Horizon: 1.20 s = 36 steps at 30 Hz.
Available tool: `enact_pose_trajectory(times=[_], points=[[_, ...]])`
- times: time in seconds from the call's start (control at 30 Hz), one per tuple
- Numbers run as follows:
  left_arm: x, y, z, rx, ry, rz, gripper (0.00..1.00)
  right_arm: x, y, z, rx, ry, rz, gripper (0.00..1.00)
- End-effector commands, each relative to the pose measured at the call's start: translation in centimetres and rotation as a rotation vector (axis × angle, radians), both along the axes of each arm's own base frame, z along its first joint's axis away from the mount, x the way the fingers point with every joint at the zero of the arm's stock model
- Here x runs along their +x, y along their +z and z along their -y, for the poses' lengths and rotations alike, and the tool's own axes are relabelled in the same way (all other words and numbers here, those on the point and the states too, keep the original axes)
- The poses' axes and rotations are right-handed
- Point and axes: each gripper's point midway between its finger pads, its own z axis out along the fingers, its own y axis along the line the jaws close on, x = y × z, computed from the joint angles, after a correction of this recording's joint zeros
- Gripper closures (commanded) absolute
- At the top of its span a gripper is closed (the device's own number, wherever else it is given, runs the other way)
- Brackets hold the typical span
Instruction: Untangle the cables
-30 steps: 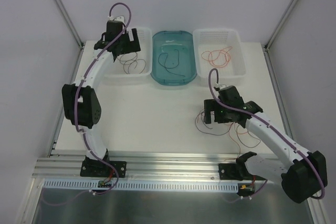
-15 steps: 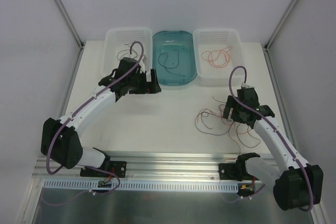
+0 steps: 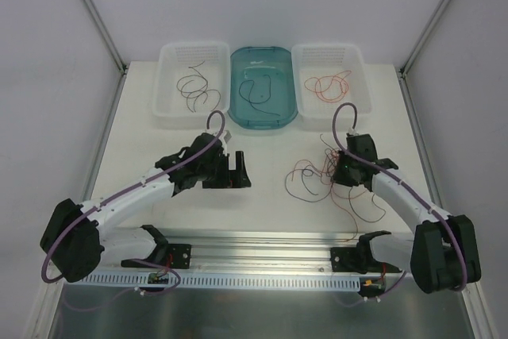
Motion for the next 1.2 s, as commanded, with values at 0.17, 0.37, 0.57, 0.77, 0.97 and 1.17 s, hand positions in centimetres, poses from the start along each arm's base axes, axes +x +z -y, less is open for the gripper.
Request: enact_pose_trajectory(times=[0.17,0.37,0.57,0.77,0.97,1.17], points=[[0.1,-1.0,2.4,-0.036,0.091,-0.008,0.06,-0.5,4.4,-11.9,0.229,0.21,0.121,0.99],[-0.5,-1.2,2.8,-0.044,0.103,-0.009,0.1,-0.8,7.2,-16.4,0.238,0.294,0.203,0.99],[-1.9,-1.8,4.7,-0.07,0.084,-0.019,0.13,-0.8,5.9,-17.3,0.165,0.304,0.163,0.8],[-2.0,-0.7,6.0,-0.024,-0.048,0.115,0.14,-1.2,6.5,-14.8,0.066,0.315,0.192,0.43],[-2.6,-0.3,9.0,0.038,-0.252,0.221,0.14,-1.6,8.7,-10.8,-0.059,0.299,0.257,0.37],[-4.2,-1.3,13.2,0.143,-0.48,0.324,0.25,-2.2,8.9,-7.8,-0.058,0.248,0.266,0.22]])
